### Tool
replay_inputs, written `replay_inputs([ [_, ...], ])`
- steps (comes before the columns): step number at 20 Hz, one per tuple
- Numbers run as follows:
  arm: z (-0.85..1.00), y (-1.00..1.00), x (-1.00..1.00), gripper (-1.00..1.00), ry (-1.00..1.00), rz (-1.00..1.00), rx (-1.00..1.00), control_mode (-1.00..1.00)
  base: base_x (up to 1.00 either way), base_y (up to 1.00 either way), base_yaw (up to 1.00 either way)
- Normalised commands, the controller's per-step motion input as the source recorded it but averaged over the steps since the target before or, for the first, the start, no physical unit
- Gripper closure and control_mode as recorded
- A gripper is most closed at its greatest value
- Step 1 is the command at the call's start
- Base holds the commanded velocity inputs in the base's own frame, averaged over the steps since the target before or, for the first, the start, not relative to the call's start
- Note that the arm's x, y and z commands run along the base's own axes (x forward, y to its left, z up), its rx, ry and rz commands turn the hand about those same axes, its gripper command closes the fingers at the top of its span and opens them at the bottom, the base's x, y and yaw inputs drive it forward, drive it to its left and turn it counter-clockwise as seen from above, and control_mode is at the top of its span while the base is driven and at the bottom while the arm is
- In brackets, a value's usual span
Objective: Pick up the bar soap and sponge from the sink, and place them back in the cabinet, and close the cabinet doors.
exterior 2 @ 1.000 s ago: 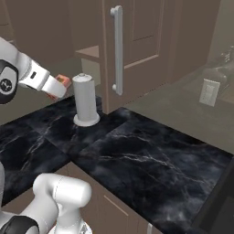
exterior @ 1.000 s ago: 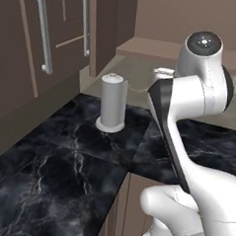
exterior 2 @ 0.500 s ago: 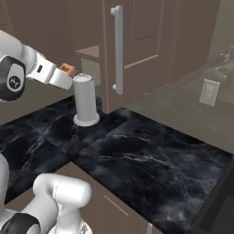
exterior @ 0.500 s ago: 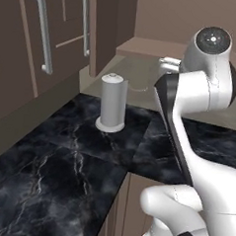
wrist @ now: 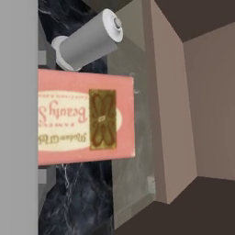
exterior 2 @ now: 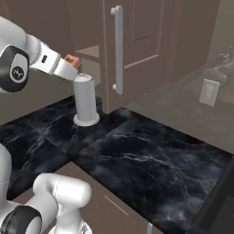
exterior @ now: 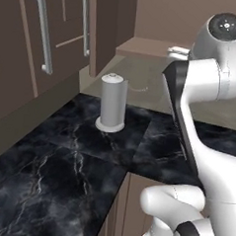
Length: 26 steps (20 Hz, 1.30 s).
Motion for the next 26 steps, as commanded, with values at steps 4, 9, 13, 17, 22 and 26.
replay_inputs([
  [4,0.19,-0.15,0.0,1.0,-0.07,0.0,-0.01,-1.0,0.0,0.0,0.0],
  [9,0.04,-0.01,0.0,1.0,-0.11,0.0,-0.05,-1.0,0.0,0.0,0.0],
  [13,0.12,-0.01,0.0,1.0,-0.11,0.0,-0.04,-1.0,0.0,0.0,0.0],
  [17,0.1,0.0,0.08,1.0,-0.09,0.0,-0.05,-1.0,0.0,0.0,0.0],
  [22,0.12,-0.01,0.16,1.0,-0.08,0.0,-0.05,-1.0,0.0,0.0,0.0],
  [26,0.18,-0.03,0.23,1.0,-0.03,0.0,-0.01,-1.0,0.0,0.0,0.0],
])
